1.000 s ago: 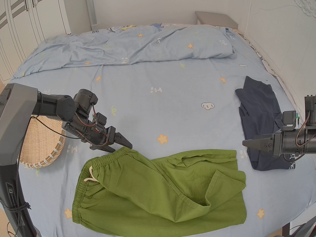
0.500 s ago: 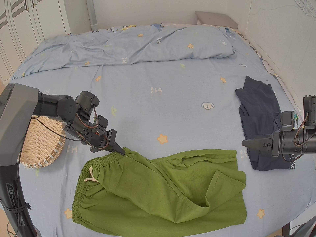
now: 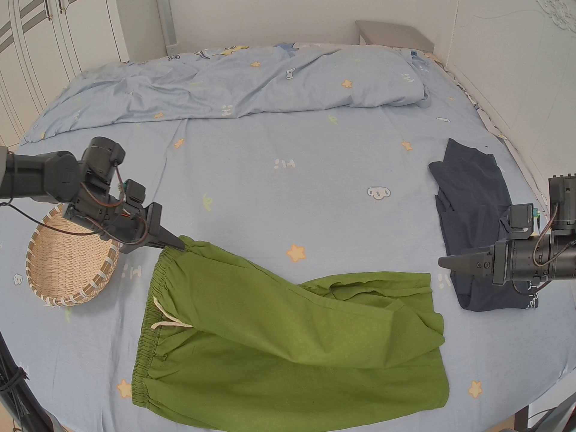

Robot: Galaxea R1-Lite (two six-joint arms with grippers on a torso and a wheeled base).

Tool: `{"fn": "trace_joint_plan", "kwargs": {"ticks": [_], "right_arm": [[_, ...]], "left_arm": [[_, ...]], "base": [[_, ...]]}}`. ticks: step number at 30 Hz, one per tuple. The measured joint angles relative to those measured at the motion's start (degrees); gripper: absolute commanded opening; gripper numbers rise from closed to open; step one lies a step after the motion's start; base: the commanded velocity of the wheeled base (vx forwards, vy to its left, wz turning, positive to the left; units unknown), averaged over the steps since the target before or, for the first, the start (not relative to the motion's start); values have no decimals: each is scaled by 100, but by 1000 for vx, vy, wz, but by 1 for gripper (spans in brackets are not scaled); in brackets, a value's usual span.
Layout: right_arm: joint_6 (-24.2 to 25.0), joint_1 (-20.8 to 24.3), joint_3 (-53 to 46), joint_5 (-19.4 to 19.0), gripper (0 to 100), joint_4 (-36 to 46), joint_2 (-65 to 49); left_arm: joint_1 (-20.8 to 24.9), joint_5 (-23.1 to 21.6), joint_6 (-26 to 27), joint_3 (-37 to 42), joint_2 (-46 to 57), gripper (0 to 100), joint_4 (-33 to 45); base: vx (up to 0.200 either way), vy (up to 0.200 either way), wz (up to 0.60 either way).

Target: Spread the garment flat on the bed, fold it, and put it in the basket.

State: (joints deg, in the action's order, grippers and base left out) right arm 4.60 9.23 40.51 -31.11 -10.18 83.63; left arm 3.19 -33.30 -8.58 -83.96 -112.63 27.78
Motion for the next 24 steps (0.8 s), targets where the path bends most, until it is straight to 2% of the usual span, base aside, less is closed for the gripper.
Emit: {"fn": "trace_joint_plan", "kwargs": {"ticks": [5,17,21,24], "right_arm": [[-11,-68,22,2,100,-30,124],[-15,-146,26,16,100,-137,472],[-17,-152,11,13,100,-154,532],[-17,-122,-5,13,100,-156,588]], "left_arm": [[-256,-24,22,361,434,0,-15],[-510,-94,163,894,996,0,-20],[-691,-121,670,1092,1206,0,-37],[-798,-263,1257,1334,1374,0,-63]], "base": [[0,0,0],[0,0,0],[0,0,0],[0,0,0]]}}
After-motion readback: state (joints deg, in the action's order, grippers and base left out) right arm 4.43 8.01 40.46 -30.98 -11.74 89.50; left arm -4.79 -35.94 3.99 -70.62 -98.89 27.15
